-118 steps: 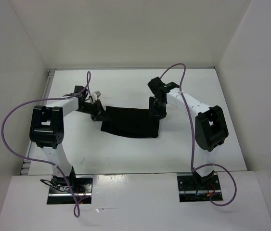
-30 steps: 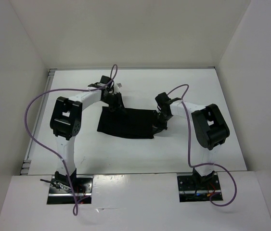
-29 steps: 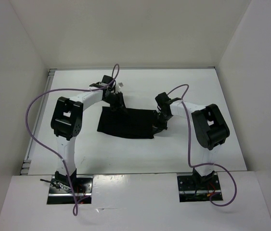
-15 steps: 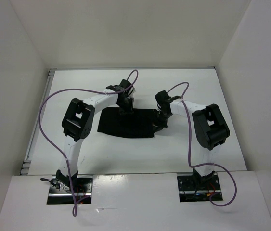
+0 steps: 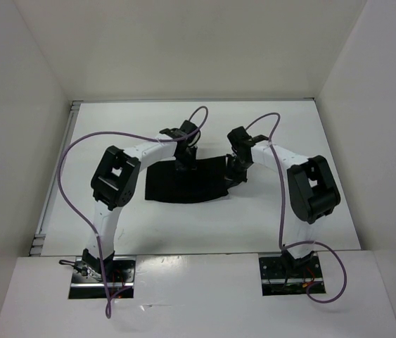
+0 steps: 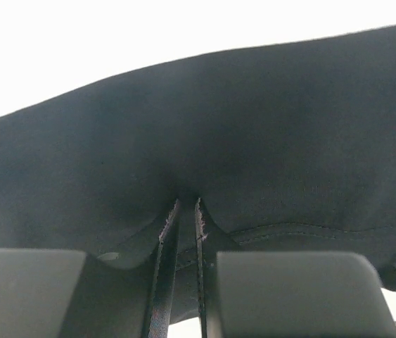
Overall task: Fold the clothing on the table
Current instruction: Fold the skirt
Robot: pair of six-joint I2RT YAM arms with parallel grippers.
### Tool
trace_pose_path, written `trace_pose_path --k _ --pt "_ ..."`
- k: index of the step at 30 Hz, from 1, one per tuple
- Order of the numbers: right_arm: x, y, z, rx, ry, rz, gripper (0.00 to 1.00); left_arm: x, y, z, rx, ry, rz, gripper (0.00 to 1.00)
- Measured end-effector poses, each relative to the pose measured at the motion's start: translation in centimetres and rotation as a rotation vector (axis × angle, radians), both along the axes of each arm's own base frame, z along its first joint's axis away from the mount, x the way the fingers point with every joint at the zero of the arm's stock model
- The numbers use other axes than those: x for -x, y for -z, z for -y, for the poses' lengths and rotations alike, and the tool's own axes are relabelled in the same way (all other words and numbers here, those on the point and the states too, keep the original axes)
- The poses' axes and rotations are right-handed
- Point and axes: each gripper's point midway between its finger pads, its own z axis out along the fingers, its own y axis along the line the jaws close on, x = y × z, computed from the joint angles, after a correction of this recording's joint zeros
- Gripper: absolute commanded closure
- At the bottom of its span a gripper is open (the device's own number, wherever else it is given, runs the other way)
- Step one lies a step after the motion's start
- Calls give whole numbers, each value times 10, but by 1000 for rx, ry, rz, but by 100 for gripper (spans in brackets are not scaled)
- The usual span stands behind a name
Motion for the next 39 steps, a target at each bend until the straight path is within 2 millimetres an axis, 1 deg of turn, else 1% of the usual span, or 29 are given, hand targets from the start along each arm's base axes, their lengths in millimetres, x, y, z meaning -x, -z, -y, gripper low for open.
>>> trace_pose_path --k 4,7,10,11,14,16,17,18,20,21,23,25,26,28,30,31,32,34,37,39 --pt "-2 -18 3 8 2 33 100 7 0 9 -9 26 6 79" --pt "0 -37 4 -5 0 70 100 12 0 19 3 49 -4 79" --pt "0 -56 4 -25 1 112 100 13 0 29 26 68 -13 79" --pt "0 -60 4 -31 1 123 100 13 0 32 33 73 -16 79" --pt "2 -65 4 -37 1 132 100 13 -1 38 51 84 -27 79" --pt "2 -66 5 -37 2 130 100 12 -2 40 57 86 -31 75" --pt "3 -65 5 -36 3 128 100 13 -2 39 56 87 -35 71" --pt "3 -65 5 -35 4 126 100 12 -3 38 56 84 -39 63" --pt "4 -65 5 -35 4 124 100 12 -7 33 57 77 -42 58" --pt "4 -65 5 -34 4 123 100 11 -11 28 52 69 -41 57" --pt "4 -64 5 -34 4 121 100 1 -25 11 31 36 -11 55" --pt "6 -64 6 -31 3 116 100 -14 -48 -12 15 -15 47 55" --pt "6 -63 6 -30 3 114 100 -21 -60 -26 8 -48 82 57" --pt "7 -63 6 -29 3 112 100 -30 -84 -55 -15 -113 146 61" --pt "7 -62 7 -28 2 111 100 -33 -94 -82 -54 -176 184 65" --pt "7 -62 7 -27 1 110 100 -31 -94 -96 -81 -203 189 65" --pt "8 -62 7 -27 0 108 100 -28 -91 -105 -108 -219 187 66" --pt "8 -62 7 -26 -1 108 100 -16 -73 -120 -173 -237 153 66" --pt "9 -62 8 -24 -6 108 100 15 -37 -137 -259 -233 58 66" --pt "9 -61 8 -23 -11 108 100 34 -21 -146 -302 -229 0 66"
